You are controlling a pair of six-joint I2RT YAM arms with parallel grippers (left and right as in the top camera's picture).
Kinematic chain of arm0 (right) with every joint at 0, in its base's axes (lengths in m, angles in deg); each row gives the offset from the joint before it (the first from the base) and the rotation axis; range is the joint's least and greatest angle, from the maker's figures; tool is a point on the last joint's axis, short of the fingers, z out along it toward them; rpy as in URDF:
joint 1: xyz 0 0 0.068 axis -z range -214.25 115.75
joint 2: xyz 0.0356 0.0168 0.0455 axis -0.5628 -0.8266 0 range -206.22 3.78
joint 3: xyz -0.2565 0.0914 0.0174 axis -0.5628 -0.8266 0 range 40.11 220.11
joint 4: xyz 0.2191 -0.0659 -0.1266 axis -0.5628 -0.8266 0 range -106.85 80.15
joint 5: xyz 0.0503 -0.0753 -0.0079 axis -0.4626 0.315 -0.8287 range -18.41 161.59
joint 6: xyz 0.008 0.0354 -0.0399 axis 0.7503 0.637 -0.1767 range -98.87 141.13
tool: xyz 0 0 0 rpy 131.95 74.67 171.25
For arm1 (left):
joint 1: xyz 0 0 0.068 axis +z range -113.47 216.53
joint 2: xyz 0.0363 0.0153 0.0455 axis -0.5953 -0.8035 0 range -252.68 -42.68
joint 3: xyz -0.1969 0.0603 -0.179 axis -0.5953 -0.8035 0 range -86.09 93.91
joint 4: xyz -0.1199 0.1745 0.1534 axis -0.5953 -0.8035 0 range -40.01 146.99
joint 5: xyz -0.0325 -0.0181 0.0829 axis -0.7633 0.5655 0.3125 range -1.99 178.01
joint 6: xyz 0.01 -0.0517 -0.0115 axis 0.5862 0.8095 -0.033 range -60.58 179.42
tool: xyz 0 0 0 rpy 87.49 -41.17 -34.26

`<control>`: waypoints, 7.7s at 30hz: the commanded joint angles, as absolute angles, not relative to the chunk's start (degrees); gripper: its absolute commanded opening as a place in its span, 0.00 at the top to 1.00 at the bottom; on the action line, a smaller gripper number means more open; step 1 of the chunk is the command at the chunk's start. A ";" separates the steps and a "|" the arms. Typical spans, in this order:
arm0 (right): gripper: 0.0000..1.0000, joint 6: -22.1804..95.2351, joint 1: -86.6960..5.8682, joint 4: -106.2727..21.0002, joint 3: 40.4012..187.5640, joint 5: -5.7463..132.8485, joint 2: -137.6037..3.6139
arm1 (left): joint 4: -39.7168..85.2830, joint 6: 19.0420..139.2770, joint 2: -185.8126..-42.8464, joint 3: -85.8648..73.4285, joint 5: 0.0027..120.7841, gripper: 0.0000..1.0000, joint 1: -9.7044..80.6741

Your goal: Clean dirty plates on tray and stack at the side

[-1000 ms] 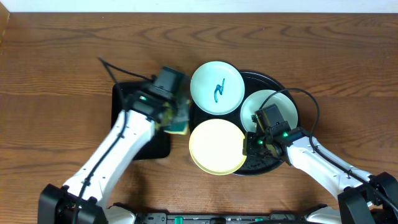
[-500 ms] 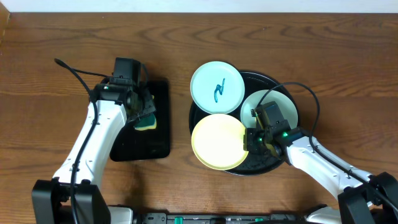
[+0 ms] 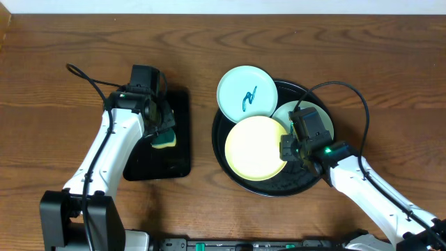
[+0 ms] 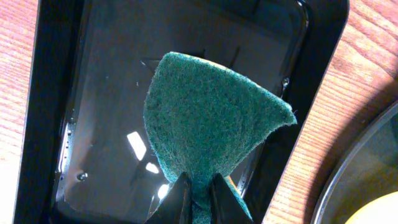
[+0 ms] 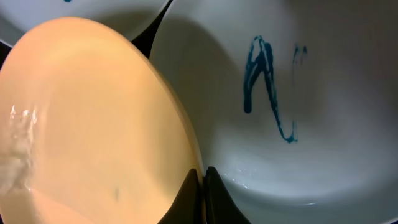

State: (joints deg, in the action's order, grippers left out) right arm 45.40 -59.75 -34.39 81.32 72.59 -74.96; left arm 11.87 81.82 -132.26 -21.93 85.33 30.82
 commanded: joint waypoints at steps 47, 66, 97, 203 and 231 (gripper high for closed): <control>0.99 10.06 -73.04 -25.77 88.55 116.32 -68.60 | 13.99 66.95 -142.38 -22.20 85.88 0.92 31.10; 0.99 10.52 -76.10 -23.57 88.55 122.14 -68.60 | 14.20 66.95 -142.38 -22.20 85.88 0.92 31.10; 0.84 37.53 -34.35 -33.80 88.53 79.89 -68.23 | 17.15 67.17 -146.43 -22.24 86.95 0.46 31.06; 0.99 39.98 -69.19 -24.20 88.05 83.01 -92.25 | 16.96 67.17 -146.40 -22.24 86.95 0.45 31.06; 0.99 39.67 -69.17 -29.77 91.92 77.68 -84.51 | 16.96 67.17 -146.43 -22.24 86.95 0.46 31.06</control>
State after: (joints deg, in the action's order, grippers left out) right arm 39.39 -68.77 -29.82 90.74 80.98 -85.30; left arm 17.15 67.08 -145.51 -21.93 86.86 30.82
